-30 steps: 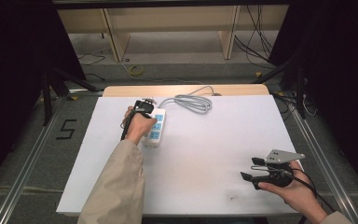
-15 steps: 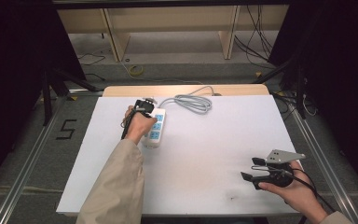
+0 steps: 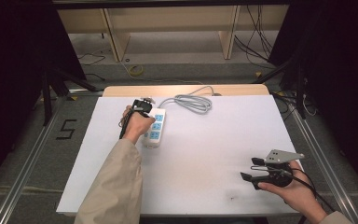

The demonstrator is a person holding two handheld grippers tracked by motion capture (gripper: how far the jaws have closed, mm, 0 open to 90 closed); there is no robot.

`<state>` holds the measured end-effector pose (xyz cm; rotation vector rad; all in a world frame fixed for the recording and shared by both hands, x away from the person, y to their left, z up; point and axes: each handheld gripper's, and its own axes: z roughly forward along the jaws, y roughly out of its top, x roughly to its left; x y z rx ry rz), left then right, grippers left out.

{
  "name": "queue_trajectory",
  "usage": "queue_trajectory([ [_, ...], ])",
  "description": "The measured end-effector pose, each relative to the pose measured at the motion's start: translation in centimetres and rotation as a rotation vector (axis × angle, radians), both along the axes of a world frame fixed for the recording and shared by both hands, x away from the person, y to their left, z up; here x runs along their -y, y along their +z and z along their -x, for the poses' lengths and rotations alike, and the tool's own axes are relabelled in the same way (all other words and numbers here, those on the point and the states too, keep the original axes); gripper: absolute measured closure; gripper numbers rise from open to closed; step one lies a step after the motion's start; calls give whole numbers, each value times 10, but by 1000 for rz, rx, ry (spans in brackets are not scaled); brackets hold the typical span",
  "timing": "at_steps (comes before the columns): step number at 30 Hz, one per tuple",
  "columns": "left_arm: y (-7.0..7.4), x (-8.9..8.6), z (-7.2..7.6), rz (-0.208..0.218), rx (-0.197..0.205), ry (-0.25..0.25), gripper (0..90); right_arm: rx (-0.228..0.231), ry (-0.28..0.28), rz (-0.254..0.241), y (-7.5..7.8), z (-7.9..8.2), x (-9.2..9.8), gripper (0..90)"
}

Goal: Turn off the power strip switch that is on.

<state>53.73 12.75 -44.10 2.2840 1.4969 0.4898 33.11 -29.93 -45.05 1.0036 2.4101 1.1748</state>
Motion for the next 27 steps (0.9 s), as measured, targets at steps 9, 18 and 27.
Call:
queue_trajectory([
  [9, 0, 0, 0, 3, -3, 4, 900, 1, 1, -1, 0, 1, 0, 269],
  [18, -1, 1, 0, -8, -3, 5, 900, 3, 2, -3, 1, 1, 0, 269],
  [27, -1, 3, -1, -33, -12, -8, 900, 4, 4, -2, 1, 1, 0, 268],
])
